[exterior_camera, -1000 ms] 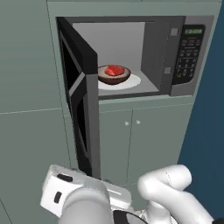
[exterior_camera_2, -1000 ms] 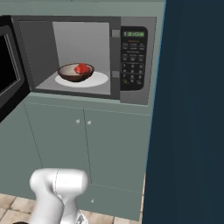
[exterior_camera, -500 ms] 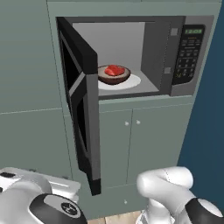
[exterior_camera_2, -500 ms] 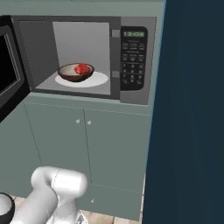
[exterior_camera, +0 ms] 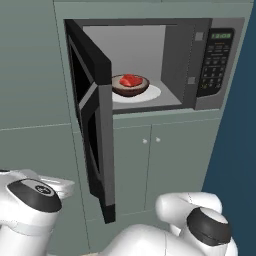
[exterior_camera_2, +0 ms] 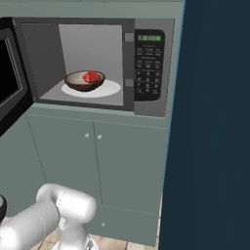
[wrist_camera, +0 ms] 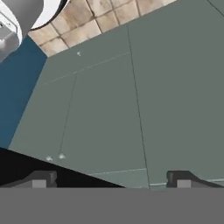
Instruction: Remove the kiwi from the bowl and place it on the small plate. Then place the bowl with only the steak in the microwave, close the door, and press the start button to microwave the steak.
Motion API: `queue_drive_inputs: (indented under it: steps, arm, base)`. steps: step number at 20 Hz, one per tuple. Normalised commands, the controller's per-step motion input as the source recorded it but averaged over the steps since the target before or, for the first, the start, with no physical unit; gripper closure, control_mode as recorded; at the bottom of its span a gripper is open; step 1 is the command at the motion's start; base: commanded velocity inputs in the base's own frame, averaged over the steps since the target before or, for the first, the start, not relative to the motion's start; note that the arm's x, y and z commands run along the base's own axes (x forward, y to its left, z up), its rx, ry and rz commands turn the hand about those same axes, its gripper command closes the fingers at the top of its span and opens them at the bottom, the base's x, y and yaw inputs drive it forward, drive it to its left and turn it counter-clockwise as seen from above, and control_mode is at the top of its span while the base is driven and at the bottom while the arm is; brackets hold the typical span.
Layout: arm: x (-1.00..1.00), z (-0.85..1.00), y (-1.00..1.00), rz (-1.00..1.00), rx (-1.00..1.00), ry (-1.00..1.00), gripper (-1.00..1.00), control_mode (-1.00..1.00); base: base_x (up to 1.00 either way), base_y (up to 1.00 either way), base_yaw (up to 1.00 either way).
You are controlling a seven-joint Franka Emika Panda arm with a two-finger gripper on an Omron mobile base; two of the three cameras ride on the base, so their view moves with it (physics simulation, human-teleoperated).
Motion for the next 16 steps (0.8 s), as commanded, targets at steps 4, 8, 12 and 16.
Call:
queue_drive_inputs:
  steps: [4,8,12,16]
  arm:
    - [0.29,-0.18,-0.81,-0.14,-0.02,0.00,-1.00,-1.00]
    - [0.02,-0.01,-1.00,-0.14,0.00,-0.04,-1.00,-1.00]
    - [0.00,0.00,-1.00,-0.13,0.00,-0.07,-1.00,-1.00]
    - [0.00,0.02,-1.00,-0.14,0.00,-0.06,-1.00,-1.00]
  base:
    - [0.00,0.00,0.00]
    - [0.00,0.00,0.00]
    - [0.00,0.00,0.00]
    - [0.00,0.00,0.00]
